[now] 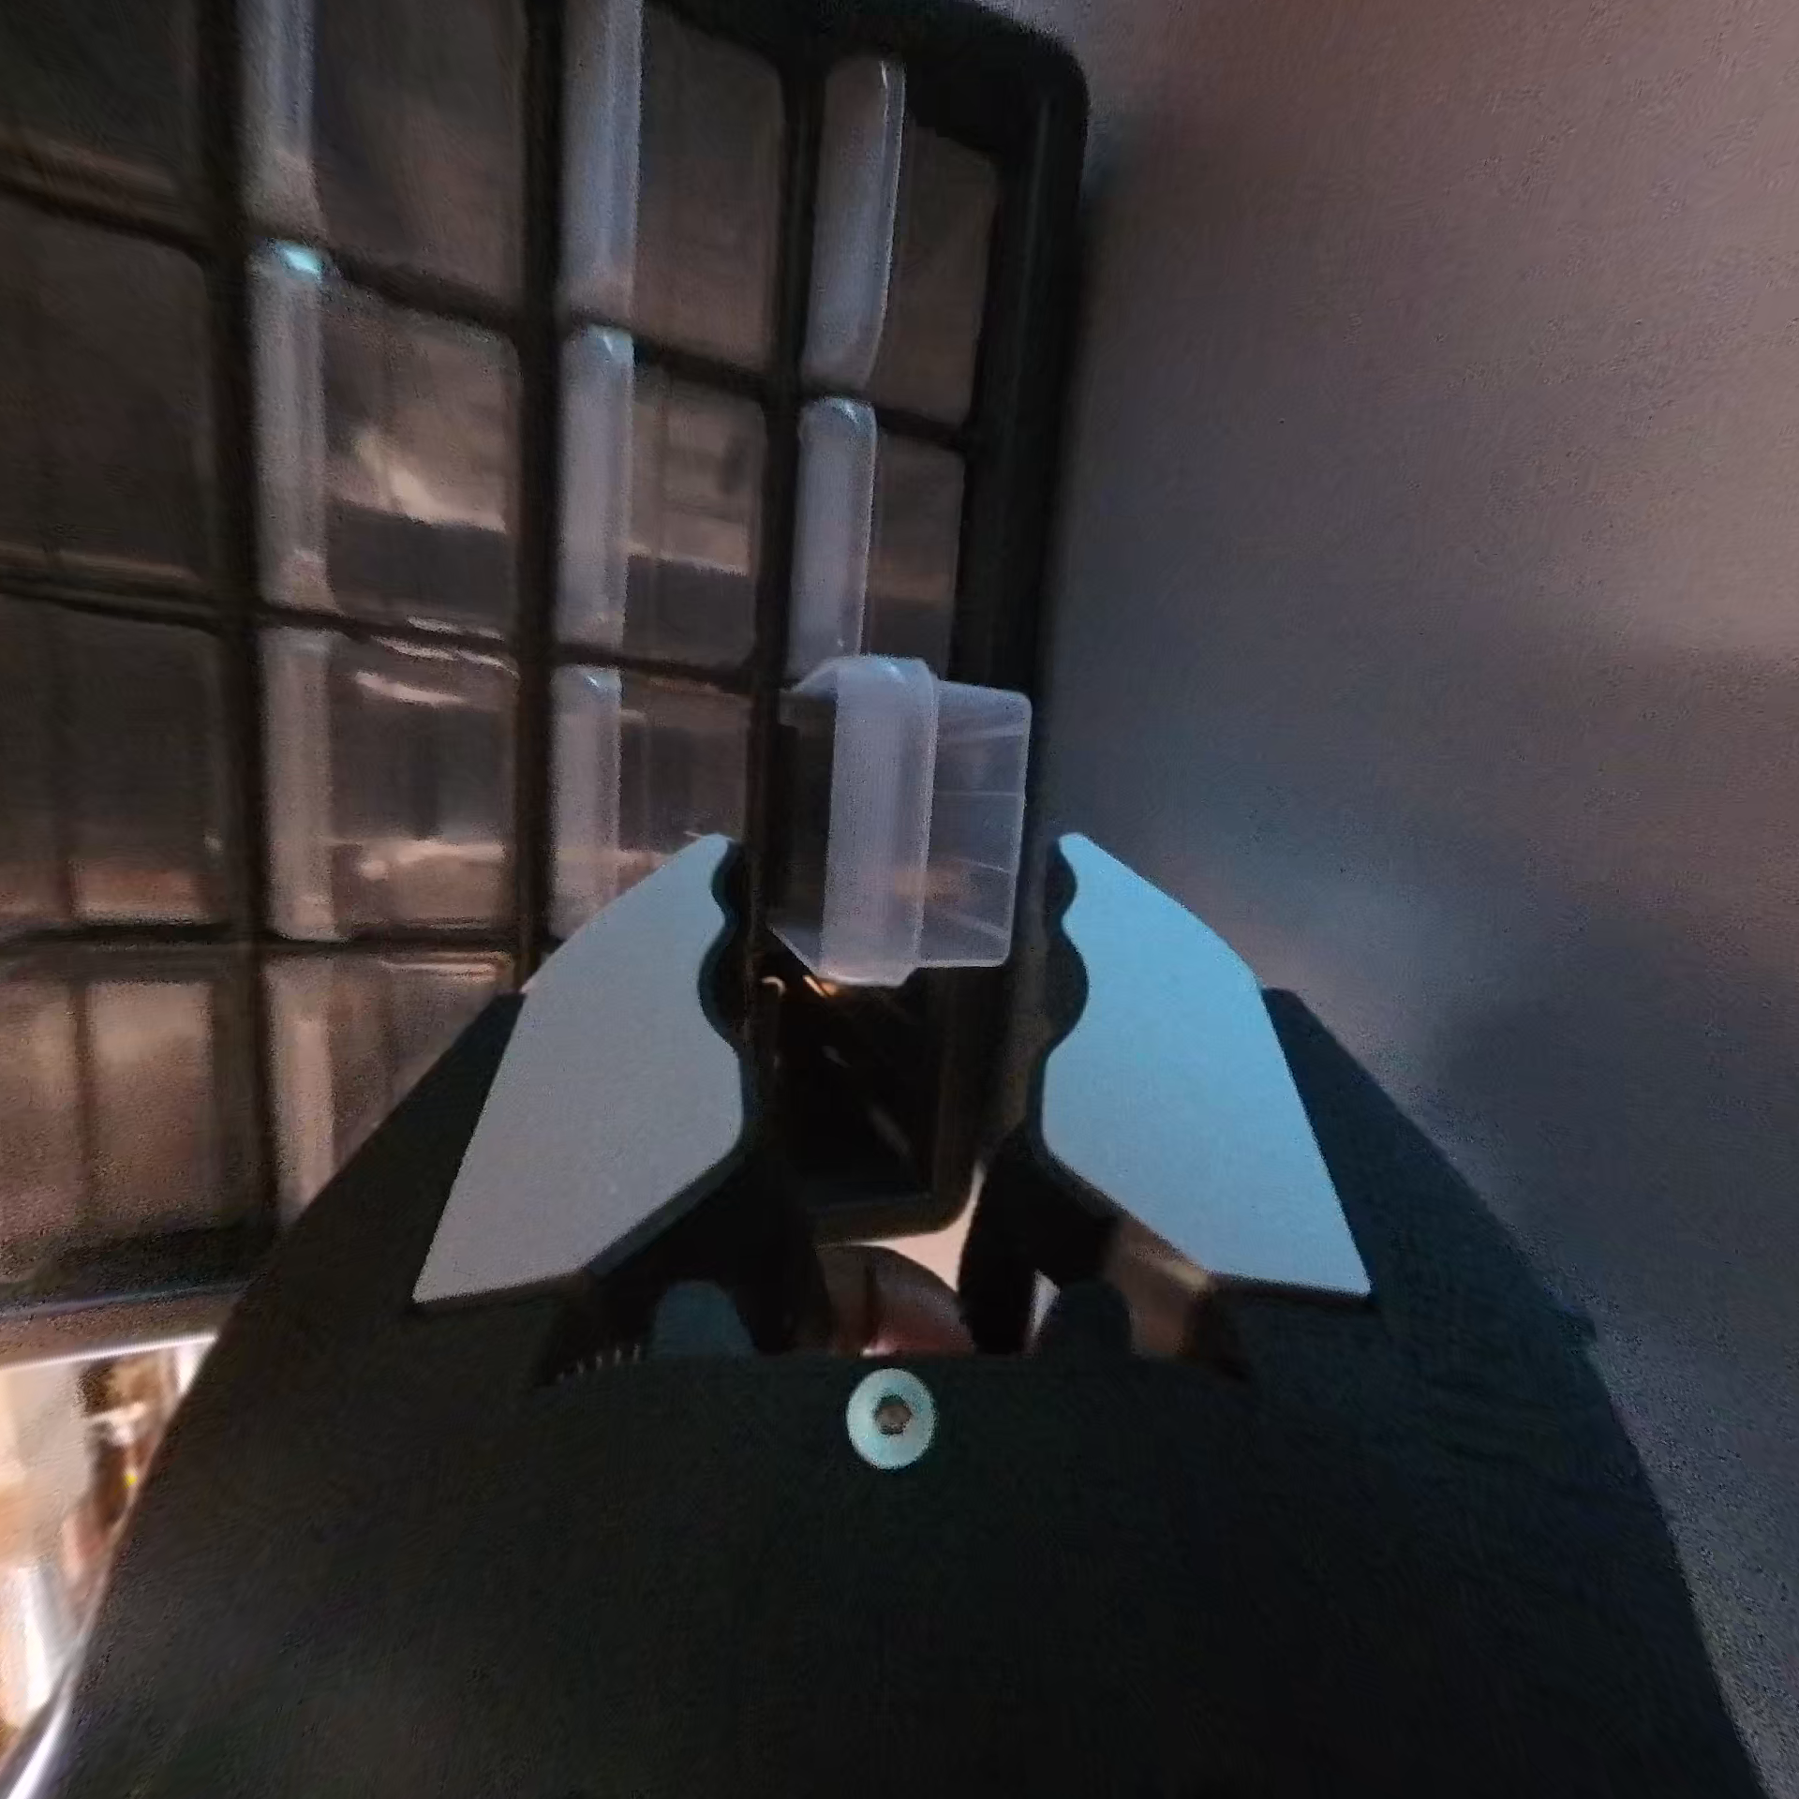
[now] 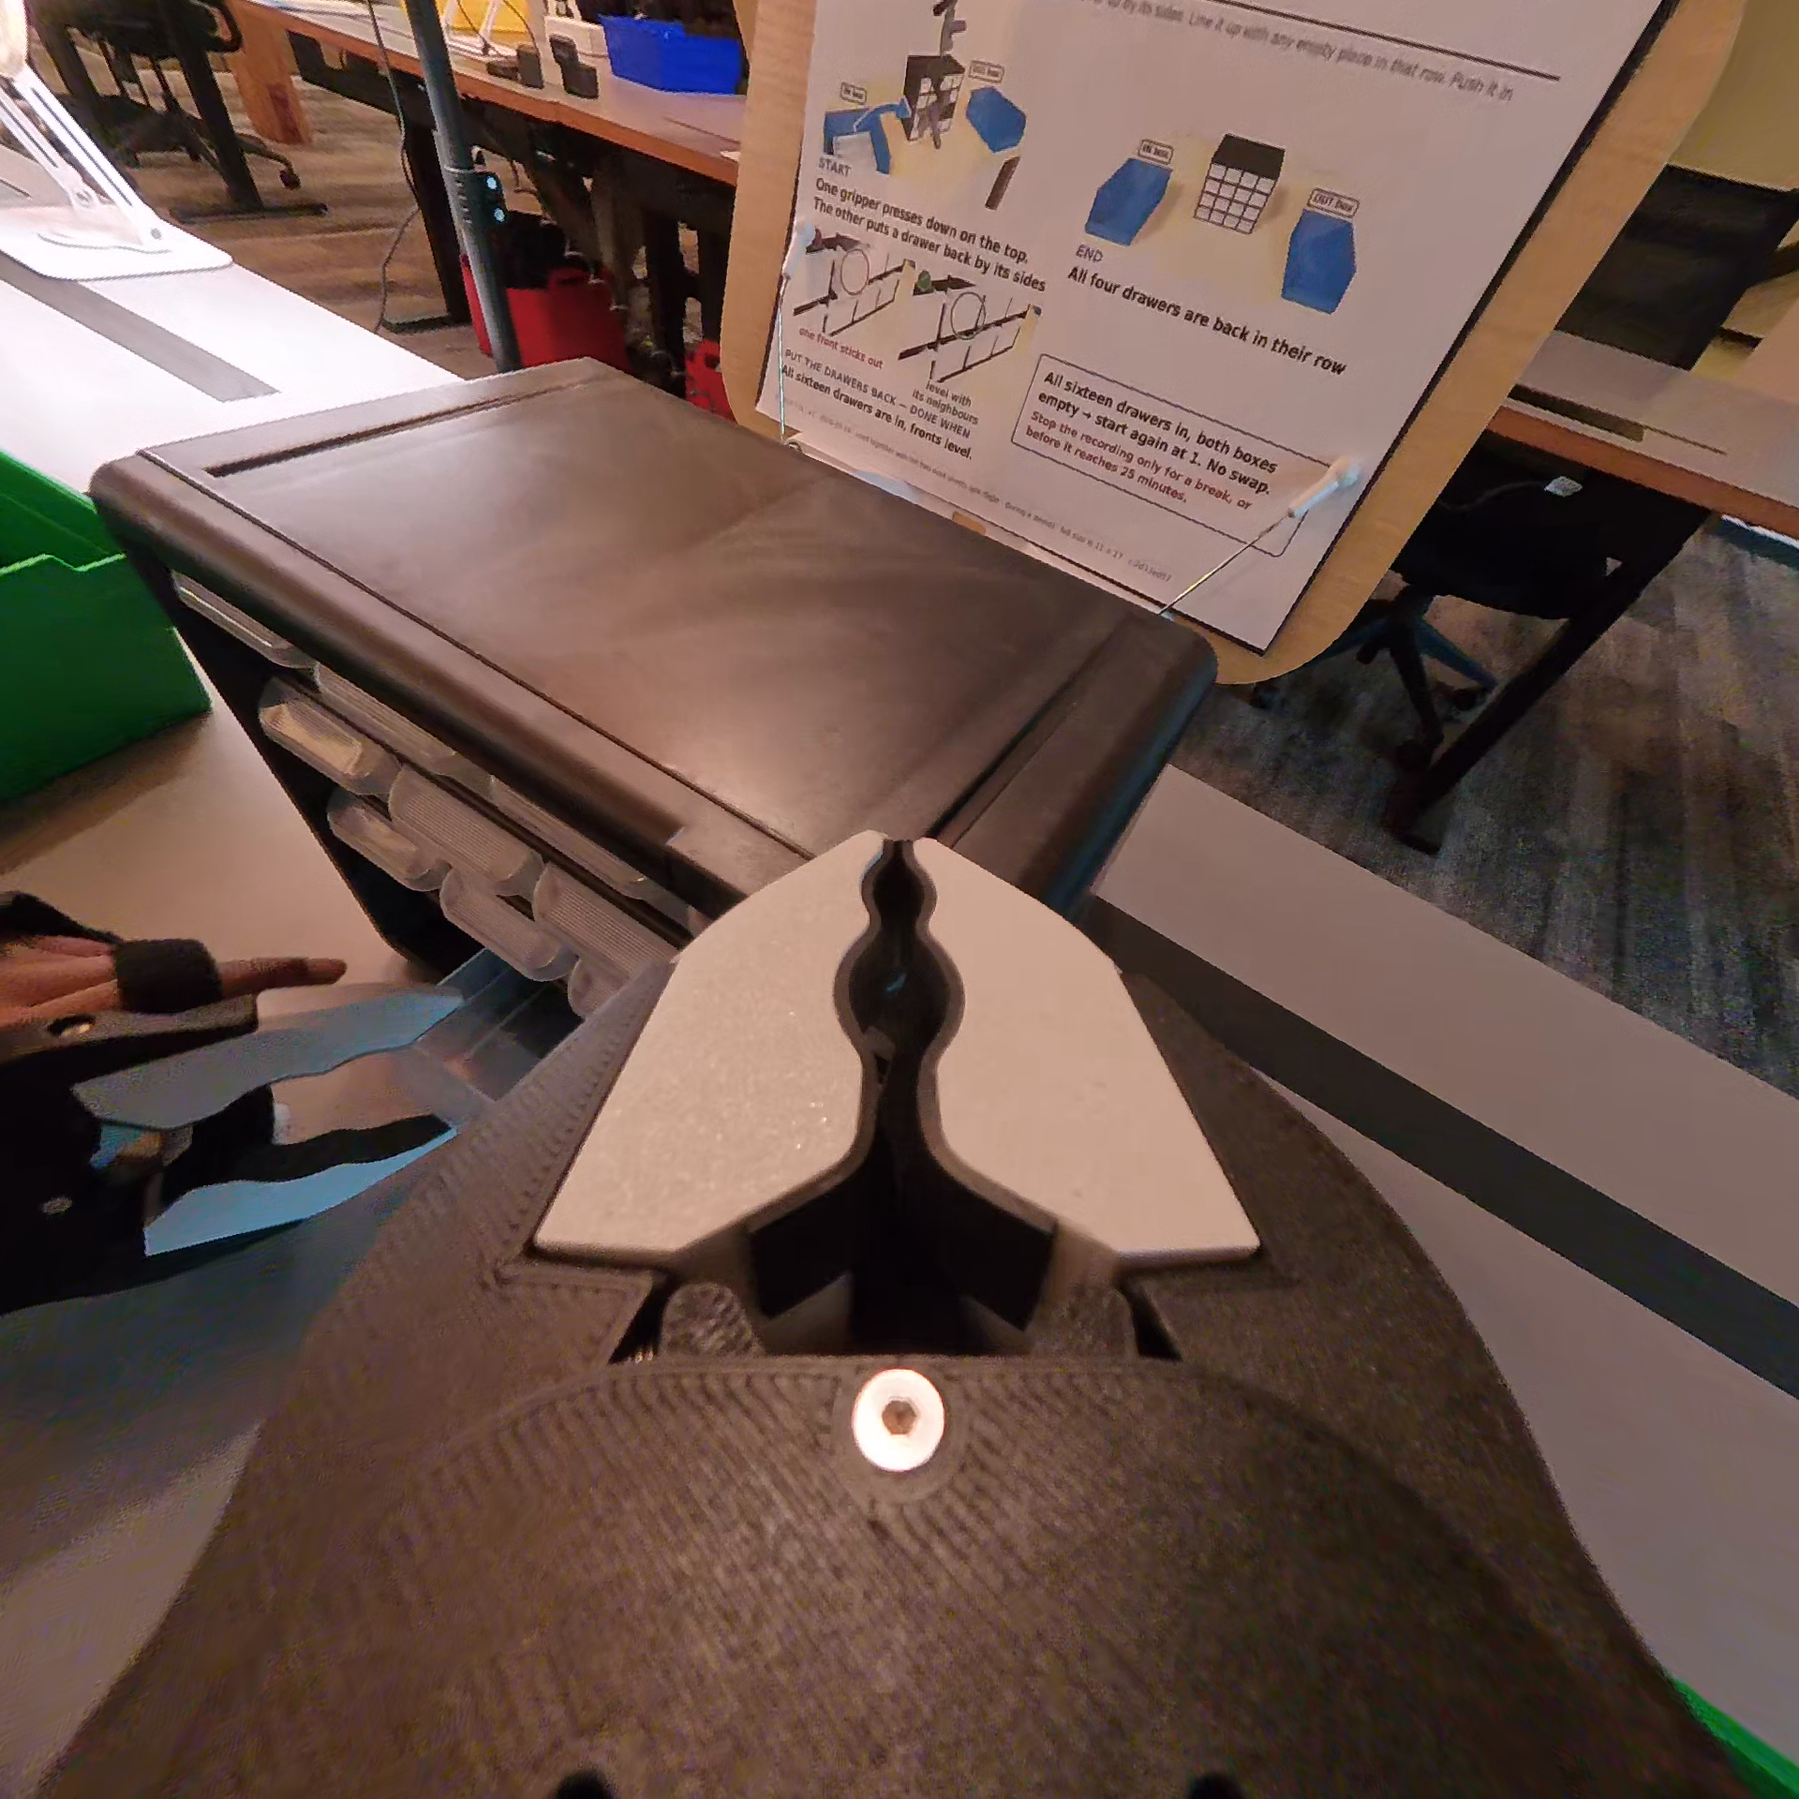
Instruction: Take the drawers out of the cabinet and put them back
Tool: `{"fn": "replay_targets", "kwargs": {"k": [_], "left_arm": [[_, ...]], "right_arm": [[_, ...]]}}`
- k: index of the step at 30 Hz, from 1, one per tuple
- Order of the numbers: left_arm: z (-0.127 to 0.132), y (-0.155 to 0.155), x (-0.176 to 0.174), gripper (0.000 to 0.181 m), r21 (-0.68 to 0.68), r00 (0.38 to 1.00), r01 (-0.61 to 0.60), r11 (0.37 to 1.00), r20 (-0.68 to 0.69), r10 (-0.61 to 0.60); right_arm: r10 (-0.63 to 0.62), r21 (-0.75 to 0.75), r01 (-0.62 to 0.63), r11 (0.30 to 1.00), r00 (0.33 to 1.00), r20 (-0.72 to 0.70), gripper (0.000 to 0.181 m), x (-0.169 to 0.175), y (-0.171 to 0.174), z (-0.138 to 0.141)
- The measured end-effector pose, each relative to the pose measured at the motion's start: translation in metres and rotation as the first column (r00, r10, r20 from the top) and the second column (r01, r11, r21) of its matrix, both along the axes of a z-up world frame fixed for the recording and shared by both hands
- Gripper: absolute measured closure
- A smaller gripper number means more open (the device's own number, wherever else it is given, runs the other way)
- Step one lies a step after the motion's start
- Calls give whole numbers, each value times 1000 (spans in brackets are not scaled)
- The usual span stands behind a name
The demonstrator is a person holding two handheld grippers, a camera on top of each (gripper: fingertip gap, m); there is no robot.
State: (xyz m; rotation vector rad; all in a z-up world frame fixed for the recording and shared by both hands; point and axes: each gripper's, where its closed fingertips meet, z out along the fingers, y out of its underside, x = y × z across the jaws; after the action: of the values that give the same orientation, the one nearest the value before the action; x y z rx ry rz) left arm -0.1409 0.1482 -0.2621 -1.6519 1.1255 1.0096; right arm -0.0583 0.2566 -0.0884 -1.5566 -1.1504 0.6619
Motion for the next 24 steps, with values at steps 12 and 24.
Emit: {"fn": "replay_targets", "kwargs": {"k": [12,24], "left_arm": [[-10,0,-7,139,-66,992,-16,998,-130,7],[-15,-61,34,144,-181,993,32,983,-108,-53]], "right_arm": [[0,14,0,1000,1000,1,180,0,0,0],[-9,32,8,999,1000,15,180,0,0,0]]}}
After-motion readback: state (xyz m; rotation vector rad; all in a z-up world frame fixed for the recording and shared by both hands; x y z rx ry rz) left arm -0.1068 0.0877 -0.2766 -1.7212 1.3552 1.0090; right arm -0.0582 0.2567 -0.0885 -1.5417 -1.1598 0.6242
